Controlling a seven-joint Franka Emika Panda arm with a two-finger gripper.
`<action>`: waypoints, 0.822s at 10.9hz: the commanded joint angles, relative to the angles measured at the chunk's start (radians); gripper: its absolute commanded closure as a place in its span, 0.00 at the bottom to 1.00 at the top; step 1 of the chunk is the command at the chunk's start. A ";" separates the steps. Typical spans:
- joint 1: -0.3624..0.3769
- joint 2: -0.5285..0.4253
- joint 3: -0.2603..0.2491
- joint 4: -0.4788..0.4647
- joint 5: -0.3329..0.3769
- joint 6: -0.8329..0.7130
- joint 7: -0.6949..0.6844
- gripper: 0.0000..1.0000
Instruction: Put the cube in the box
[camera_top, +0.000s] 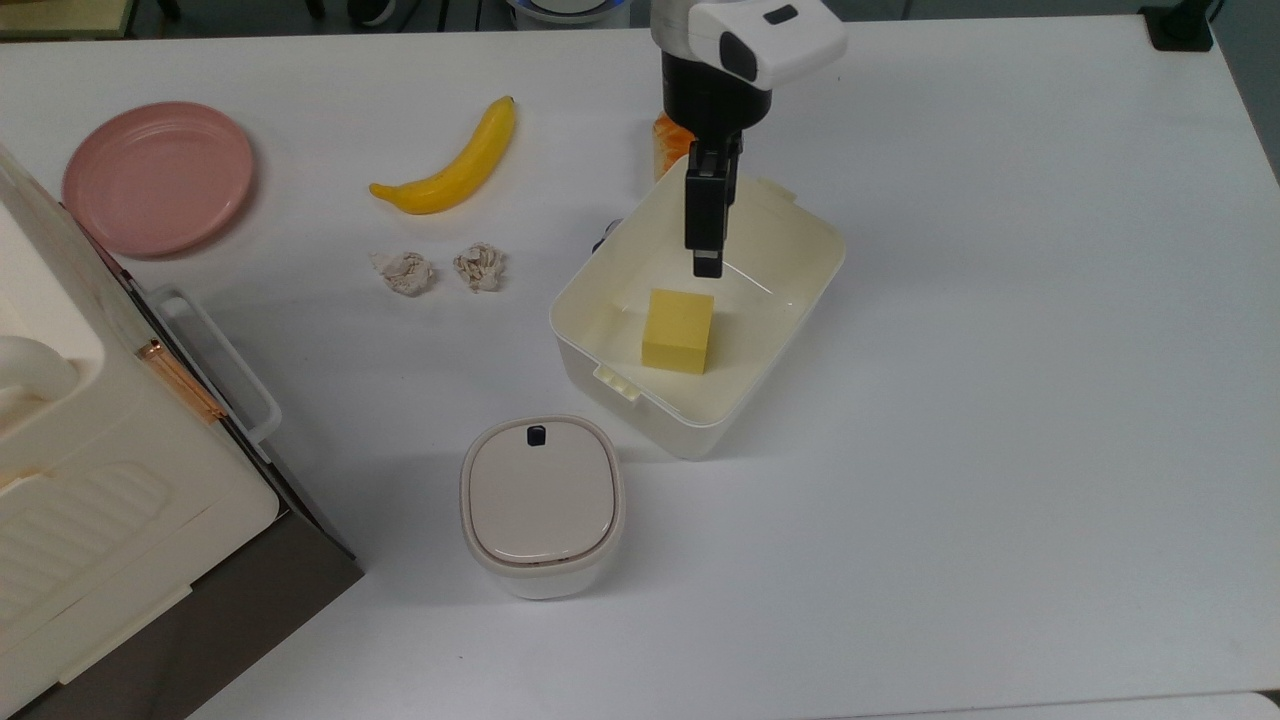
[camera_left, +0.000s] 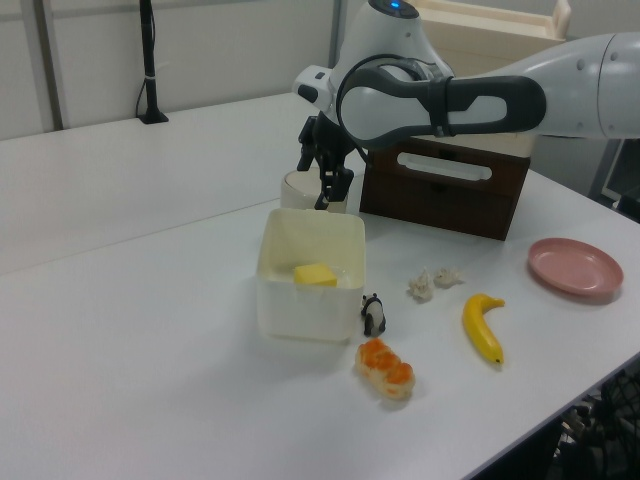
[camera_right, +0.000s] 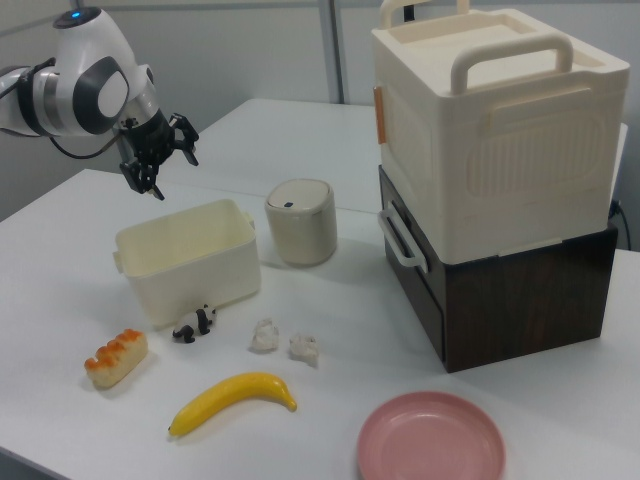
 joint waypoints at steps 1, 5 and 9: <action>-0.008 -0.012 -0.008 0.005 0.002 -0.026 0.075 0.00; -0.049 -0.059 -0.010 0.175 -0.016 -0.415 0.423 0.00; -0.126 -0.128 -0.016 0.196 -0.023 -0.672 0.809 0.00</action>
